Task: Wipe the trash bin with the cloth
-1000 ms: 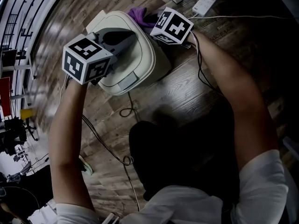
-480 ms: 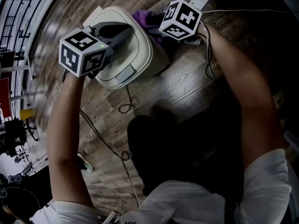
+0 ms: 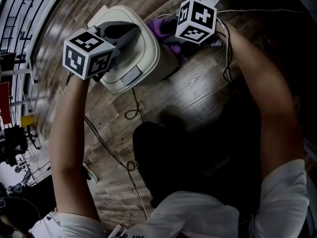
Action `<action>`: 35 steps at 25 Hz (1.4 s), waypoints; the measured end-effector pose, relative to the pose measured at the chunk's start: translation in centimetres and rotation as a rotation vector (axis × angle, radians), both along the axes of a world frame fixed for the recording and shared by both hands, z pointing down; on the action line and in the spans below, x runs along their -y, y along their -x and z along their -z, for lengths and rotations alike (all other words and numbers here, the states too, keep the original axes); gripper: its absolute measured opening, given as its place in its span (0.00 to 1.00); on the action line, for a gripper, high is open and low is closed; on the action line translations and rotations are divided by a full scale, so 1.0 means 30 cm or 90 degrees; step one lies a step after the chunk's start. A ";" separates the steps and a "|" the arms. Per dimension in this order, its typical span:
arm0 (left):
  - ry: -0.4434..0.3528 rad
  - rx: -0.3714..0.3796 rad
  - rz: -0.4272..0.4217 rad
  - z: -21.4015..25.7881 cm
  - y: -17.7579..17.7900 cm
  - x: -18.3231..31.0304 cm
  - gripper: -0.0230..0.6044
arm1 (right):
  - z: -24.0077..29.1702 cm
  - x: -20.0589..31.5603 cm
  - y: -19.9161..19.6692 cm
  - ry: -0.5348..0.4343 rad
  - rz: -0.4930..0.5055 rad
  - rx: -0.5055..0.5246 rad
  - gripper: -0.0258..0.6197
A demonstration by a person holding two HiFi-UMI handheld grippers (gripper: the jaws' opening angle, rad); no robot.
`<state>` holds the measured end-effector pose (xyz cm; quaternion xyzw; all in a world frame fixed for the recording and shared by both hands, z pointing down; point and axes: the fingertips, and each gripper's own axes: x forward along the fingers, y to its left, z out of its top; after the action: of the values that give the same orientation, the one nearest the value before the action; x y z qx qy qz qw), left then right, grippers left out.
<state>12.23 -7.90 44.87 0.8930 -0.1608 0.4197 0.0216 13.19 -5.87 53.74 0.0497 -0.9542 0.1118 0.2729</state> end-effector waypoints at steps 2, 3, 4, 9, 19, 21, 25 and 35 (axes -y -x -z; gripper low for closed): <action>0.000 0.000 0.001 0.000 0.001 0.000 0.04 | -0.002 -0.031 -0.006 0.017 0.024 -0.005 0.17; -0.001 0.001 0.001 0.000 0.002 0.001 0.04 | -0.002 -0.050 -0.010 0.028 0.039 -0.009 0.17; -0.001 0.001 0.001 0.001 0.002 0.001 0.04 | -0.003 -0.072 -0.015 0.040 0.056 -0.013 0.17; -0.004 0.001 0.001 0.003 -0.001 -0.002 0.04 | -0.020 -0.221 -0.035 0.107 0.162 -0.047 0.17; -0.010 0.000 0.001 0.007 -0.003 -0.003 0.04 | -0.167 -0.372 -0.135 0.183 0.246 -0.187 0.17; -0.018 -0.001 0.000 0.014 -0.004 -0.002 0.04 | -0.164 -0.320 -0.153 0.163 0.192 -0.176 0.17; -0.032 -0.002 0.003 0.031 -0.008 -0.010 0.04 | -0.162 -0.228 -0.208 0.130 0.119 -0.178 0.17; -0.033 0.051 -0.035 0.043 -0.070 -0.013 0.04 | -0.216 0.221 -0.246 0.029 -0.154 -0.120 0.17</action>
<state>14.32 -7.50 43.57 0.8798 -0.1480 0.4513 -0.0198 20.58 -12.51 60.23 0.1687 -0.9087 0.1603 0.3465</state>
